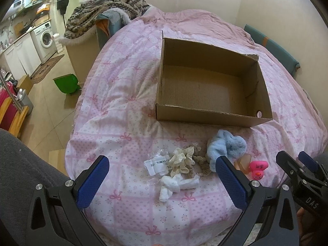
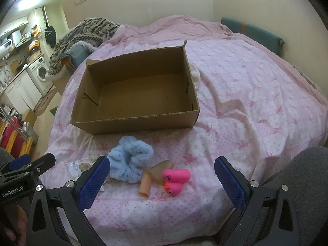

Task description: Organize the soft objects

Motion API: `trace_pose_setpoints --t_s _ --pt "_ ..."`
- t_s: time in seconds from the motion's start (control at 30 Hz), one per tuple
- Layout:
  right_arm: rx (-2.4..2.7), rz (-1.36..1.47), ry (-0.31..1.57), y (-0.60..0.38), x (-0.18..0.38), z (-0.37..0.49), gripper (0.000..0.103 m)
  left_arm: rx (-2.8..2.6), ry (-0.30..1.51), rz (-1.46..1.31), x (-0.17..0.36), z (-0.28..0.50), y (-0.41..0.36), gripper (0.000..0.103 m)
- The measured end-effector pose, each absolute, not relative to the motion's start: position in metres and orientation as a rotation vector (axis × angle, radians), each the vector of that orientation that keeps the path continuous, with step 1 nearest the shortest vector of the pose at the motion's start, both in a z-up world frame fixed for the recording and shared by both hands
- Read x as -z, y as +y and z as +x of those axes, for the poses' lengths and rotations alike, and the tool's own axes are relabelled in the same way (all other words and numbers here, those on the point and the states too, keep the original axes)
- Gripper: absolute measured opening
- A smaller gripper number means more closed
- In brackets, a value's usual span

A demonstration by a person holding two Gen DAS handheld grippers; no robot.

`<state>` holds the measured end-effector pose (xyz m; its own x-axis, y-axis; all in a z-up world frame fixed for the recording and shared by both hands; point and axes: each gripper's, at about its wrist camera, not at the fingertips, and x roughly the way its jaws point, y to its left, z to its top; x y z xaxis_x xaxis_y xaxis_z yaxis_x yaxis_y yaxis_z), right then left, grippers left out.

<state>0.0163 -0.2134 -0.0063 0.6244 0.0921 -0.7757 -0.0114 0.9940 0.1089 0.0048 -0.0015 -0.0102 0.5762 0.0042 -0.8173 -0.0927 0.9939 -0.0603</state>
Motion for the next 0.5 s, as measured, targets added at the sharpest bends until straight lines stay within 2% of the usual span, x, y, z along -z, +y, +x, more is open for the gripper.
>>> trace_pose_setpoints --t_s 0.5 --pt "-0.064 0.100 0.912 -0.2130 0.0082 0.0190 0.103 -0.045 0.988 -0.108 0.0094 0.0115 -0.0004 0.103"
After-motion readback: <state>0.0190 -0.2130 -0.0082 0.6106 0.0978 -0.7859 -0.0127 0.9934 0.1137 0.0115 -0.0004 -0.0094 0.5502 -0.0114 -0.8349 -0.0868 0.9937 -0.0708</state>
